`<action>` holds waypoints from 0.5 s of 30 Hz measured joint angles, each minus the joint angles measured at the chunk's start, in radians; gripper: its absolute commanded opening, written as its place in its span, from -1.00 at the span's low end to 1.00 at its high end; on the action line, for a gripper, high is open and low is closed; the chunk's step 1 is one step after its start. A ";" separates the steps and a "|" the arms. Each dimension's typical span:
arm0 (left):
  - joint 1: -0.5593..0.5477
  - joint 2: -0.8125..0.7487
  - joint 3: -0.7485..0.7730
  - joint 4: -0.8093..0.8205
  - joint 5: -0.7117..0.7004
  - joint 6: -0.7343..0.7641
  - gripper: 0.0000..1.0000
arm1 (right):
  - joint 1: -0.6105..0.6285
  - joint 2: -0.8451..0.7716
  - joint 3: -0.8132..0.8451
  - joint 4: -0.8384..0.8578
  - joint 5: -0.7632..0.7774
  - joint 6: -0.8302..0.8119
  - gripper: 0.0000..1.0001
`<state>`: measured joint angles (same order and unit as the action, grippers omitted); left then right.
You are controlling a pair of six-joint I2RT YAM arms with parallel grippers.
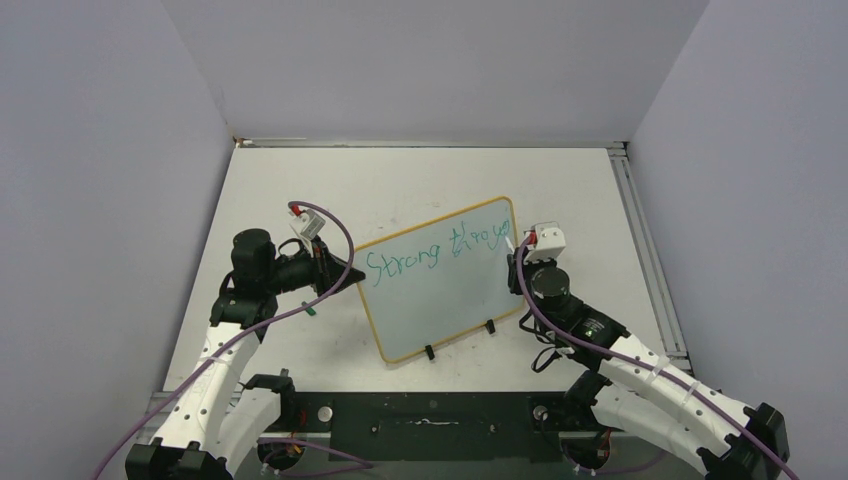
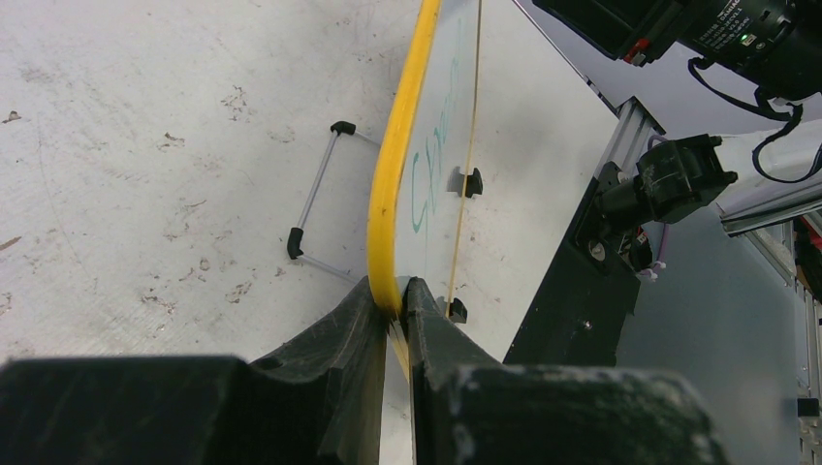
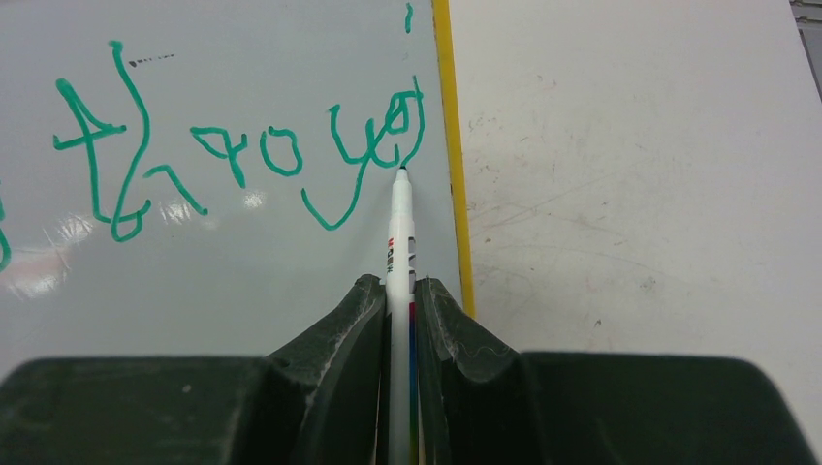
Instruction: Write a sentence on the whiteboard
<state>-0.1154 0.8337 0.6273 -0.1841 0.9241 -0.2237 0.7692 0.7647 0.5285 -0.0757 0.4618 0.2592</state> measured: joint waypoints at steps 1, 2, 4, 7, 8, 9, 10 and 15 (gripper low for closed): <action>0.000 0.000 0.000 0.000 0.000 0.000 -1.00 | 0.002 0.000 -0.002 0.002 0.002 0.000 -0.89; 0.000 0.000 0.000 0.000 0.000 0.000 -1.00 | 0.004 0.000 -0.002 0.006 0.004 -0.001 -0.89; -0.001 0.000 0.000 0.000 0.000 0.000 -1.00 | 0.004 0.000 -0.003 0.013 0.009 -0.005 -0.89; -0.001 0.000 0.000 0.000 0.000 0.000 -1.00 | 0.004 0.002 -0.003 0.035 0.016 -0.016 -0.89; -0.001 0.000 0.000 0.000 0.000 0.000 -1.00 | 0.004 0.004 -0.003 0.043 0.019 -0.020 -0.89; -0.001 0.000 0.000 0.000 0.000 0.000 -1.00 | 0.004 0.007 -0.003 0.053 0.021 -0.026 -0.89; -0.001 0.000 0.000 0.000 0.000 0.000 -1.00 | 0.004 0.012 -0.003 0.066 0.024 -0.034 -0.89; -0.001 0.000 0.000 0.000 0.000 0.000 -1.00 | 0.004 0.036 -0.003 0.098 0.039 -0.063 -0.89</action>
<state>-0.1165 0.8341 0.6273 -0.1841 0.9237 -0.2237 0.7734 0.8009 0.5251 0.0223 0.5007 0.1967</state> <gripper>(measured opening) 0.101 0.151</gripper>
